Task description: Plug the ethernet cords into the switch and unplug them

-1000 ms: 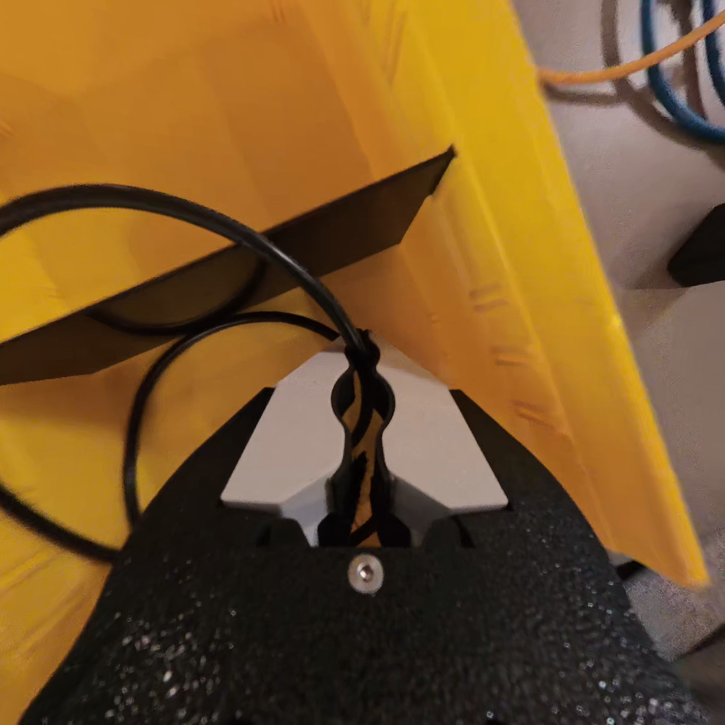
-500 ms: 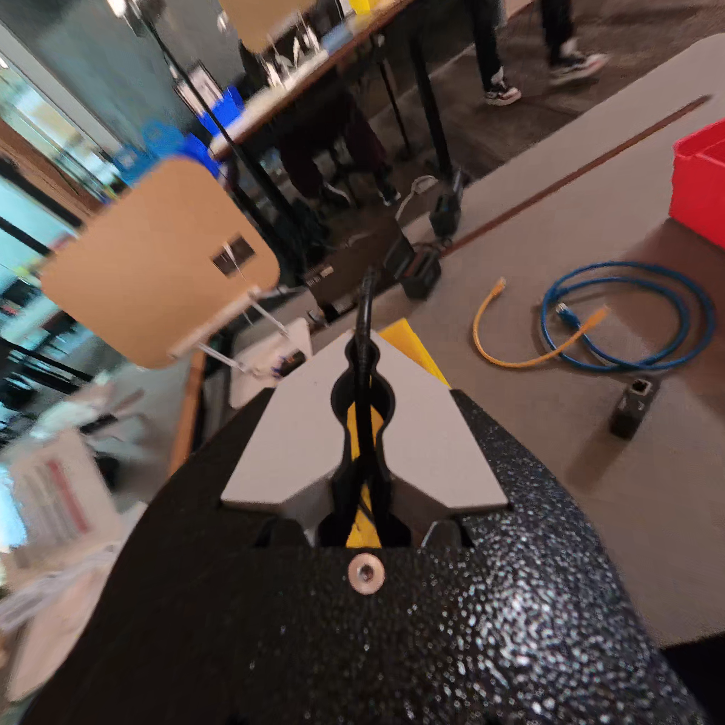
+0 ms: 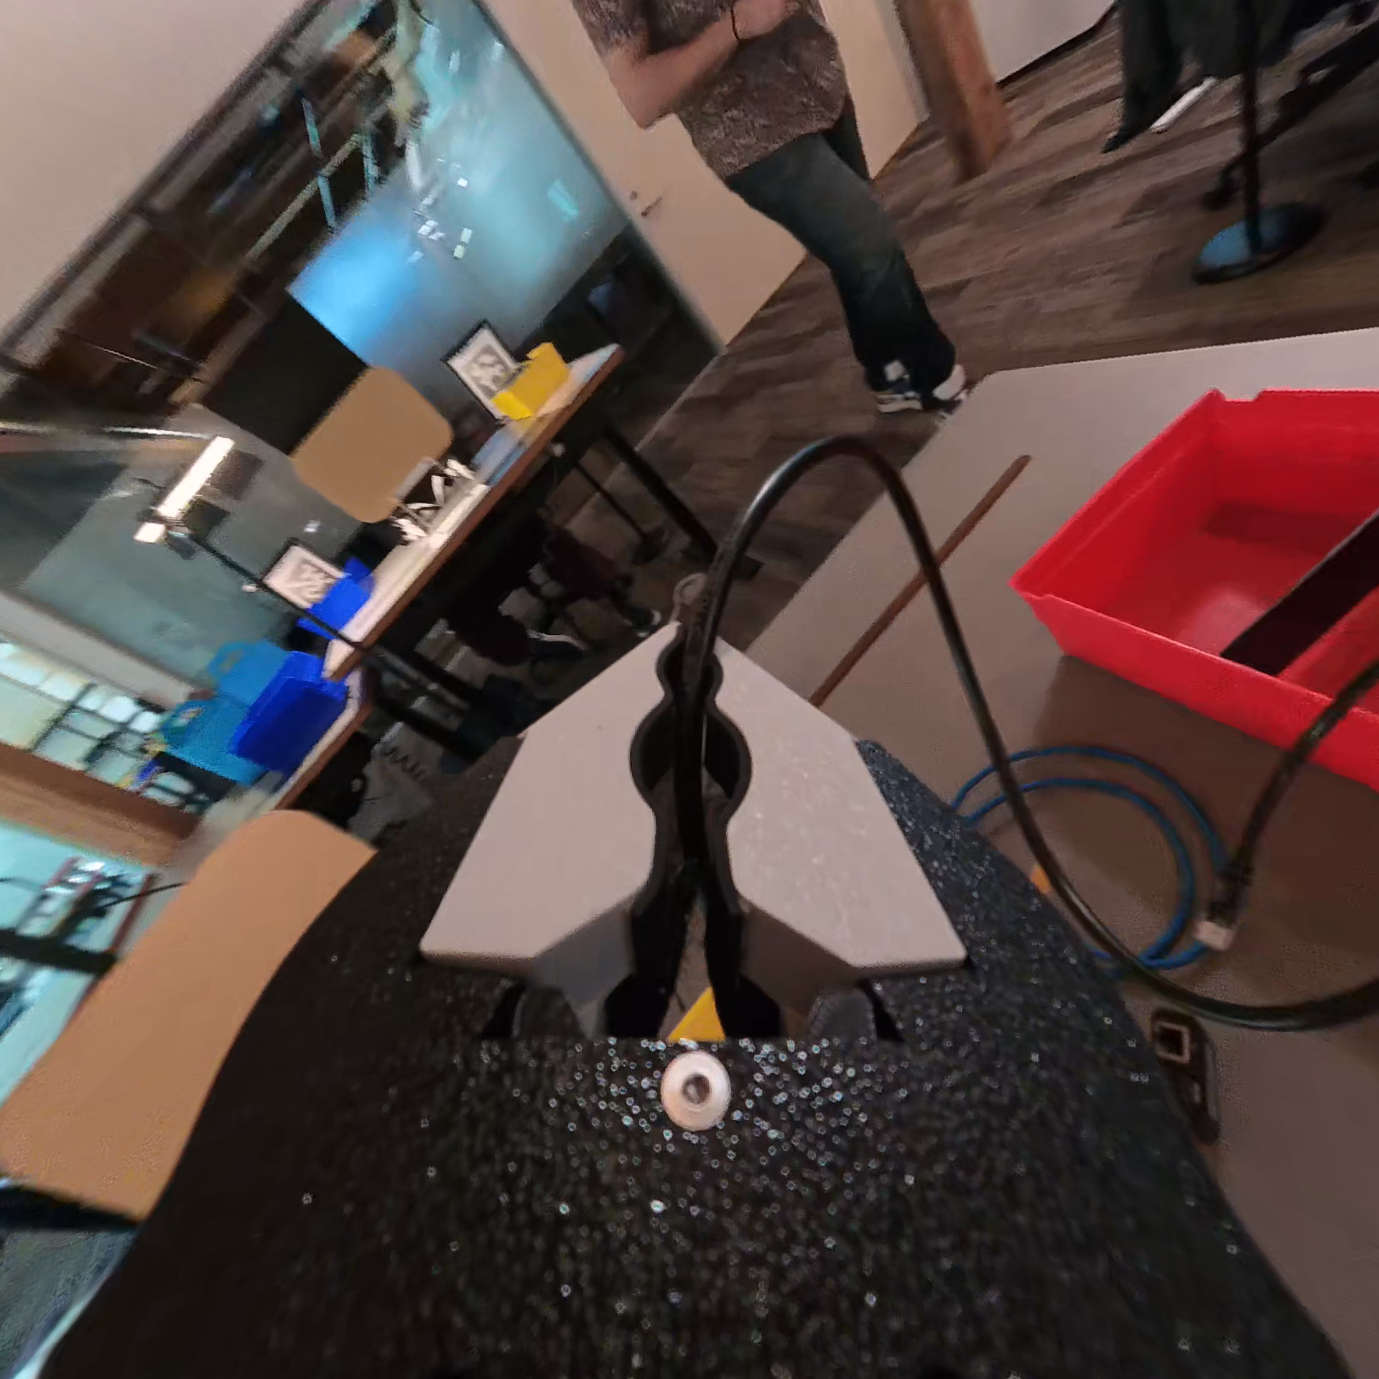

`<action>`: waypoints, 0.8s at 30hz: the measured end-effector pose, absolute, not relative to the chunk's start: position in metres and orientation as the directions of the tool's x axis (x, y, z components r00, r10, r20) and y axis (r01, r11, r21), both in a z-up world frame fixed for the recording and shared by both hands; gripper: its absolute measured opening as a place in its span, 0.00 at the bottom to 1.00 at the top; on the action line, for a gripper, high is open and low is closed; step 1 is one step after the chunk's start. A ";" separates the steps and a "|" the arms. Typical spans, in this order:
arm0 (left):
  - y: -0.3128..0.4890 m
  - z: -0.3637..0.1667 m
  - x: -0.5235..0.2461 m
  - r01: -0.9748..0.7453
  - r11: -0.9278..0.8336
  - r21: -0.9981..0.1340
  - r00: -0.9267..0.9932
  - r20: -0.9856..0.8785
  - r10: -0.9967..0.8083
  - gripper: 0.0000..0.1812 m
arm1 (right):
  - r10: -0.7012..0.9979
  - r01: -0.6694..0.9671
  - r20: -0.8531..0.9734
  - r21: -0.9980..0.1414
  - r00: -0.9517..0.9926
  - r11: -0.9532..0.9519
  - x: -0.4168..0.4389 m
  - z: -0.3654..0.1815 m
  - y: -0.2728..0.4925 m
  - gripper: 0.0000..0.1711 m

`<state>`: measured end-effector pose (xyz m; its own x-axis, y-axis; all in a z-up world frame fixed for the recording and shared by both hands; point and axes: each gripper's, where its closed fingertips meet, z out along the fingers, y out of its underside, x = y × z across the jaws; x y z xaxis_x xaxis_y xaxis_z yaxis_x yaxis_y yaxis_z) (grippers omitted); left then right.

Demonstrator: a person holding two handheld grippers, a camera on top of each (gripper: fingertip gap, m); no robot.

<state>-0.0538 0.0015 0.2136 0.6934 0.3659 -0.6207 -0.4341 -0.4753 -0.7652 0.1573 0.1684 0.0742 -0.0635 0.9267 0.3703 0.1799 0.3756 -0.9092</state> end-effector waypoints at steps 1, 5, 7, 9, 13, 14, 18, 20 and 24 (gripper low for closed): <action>0.013 0.197 -0.061 -0.420 -0.472 -0.775 0.710 -0.605 0.360 0.00 | 0.927 0.180 0.370 -0.909 -0.064 0.375 0.157 0.074 0.169 0.30; 0.050 0.127 -0.083 -0.350 -0.460 -0.816 0.773 -0.529 0.350 0.00 | 0.929 0.189 0.362 -0.910 -0.068 0.369 0.155 0.070 0.170 0.30; 0.065 0.088 -0.087 -0.282 -0.466 -0.838 0.826 -0.459 0.326 0.00 | 0.929 0.202 0.363 -0.907 -0.072 0.370 0.153 0.066 0.171 0.30; 0.077 0.048 -0.087 -0.217 -0.491 -0.844 0.878 -0.388 0.279 0.00 | 0.930 0.214 0.360 -0.905 -0.079 0.369 0.150 0.061 0.171 0.30; 0.086 -0.018 -0.085 -0.184 -0.577 -0.796 0.913 -0.355 0.200 0.00 | 0.929 0.232 0.358 -0.900 -0.095 0.370 0.145 0.054 0.168 0.30; 0.086 -0.030 -0.083 -0.175 -0.595 -0.784 0.920 -0.345 0.184 0.00 | 0.929 0.236 0.358 -0.898 -0.100 0.371 0.144 0.052 0.167 0.30; 0.089 -0.055 -0.057 -0.166 -0.591 -0.789 0.963 -0.259 0.076 0.00 | 0.924 0.256 0.361 -0.889 -0.122 0.381 0.139 0.044 0.162 0.30; 0.088 -0.051 -0.040 -0.103 -0.550 -0.829 0.987 -0.152 0.044 0.00 | 0.921 0.263 0.365 -0.883 -0.133 0.388 0.137 0.041 0.159 0.30; 0.070 -0.010 -0.034 0.006 -0.342 -0.940 0.990 -0.042 0.132 0.28 | 0.915 0.271 0.376 -0.874 -0.147 0.403 0.136 0.037 0.155 0.30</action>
